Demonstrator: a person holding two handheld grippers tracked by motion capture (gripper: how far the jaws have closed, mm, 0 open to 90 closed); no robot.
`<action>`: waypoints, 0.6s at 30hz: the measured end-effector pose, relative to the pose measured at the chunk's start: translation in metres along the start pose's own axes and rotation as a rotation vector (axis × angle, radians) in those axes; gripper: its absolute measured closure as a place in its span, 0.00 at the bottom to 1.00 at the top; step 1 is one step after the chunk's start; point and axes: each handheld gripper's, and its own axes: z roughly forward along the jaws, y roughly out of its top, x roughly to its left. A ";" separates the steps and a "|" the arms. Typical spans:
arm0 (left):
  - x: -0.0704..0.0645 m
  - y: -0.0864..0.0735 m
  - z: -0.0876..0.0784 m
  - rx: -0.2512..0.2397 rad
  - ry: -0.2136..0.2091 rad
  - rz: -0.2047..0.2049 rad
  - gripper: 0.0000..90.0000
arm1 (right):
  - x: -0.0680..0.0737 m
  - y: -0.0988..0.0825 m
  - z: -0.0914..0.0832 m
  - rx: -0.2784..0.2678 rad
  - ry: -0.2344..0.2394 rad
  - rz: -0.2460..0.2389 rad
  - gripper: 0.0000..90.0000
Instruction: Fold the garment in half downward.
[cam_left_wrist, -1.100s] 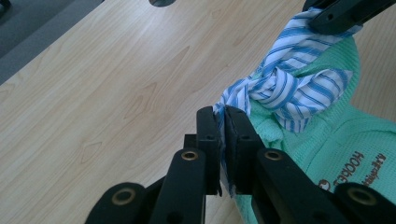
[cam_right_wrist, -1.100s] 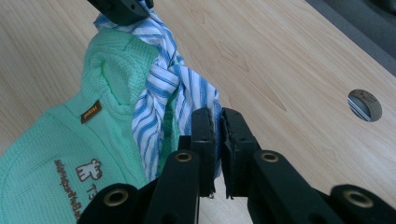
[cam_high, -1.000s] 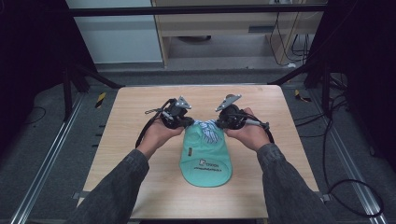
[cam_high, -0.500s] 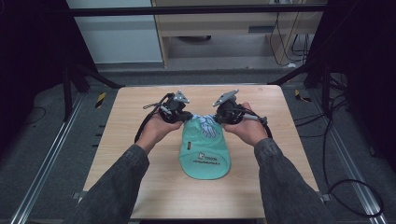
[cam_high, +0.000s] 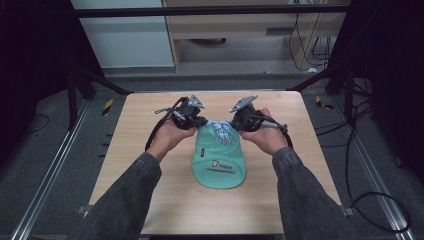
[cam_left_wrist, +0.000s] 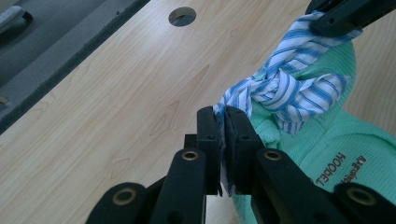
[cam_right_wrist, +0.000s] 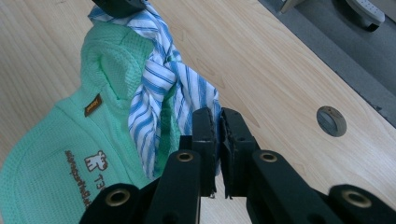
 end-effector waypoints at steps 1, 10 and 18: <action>0.001 0.001 0.000 0.003 -0.002 0.000 0.95 | -0.001 0.000 0.001 -0.002 0.000 0.001 0.94; 0.005 0.004 0.006 0.005 0.000 -0.002 0.95 | -0.008 0.002 0.006 0.003 -0.009 0.005 0.94; 0.010 0.003 0.008 0.007 0.003 -0.009 0.95 | -0.010 0.006 0.011 0.000 -0.016 0.004 0.94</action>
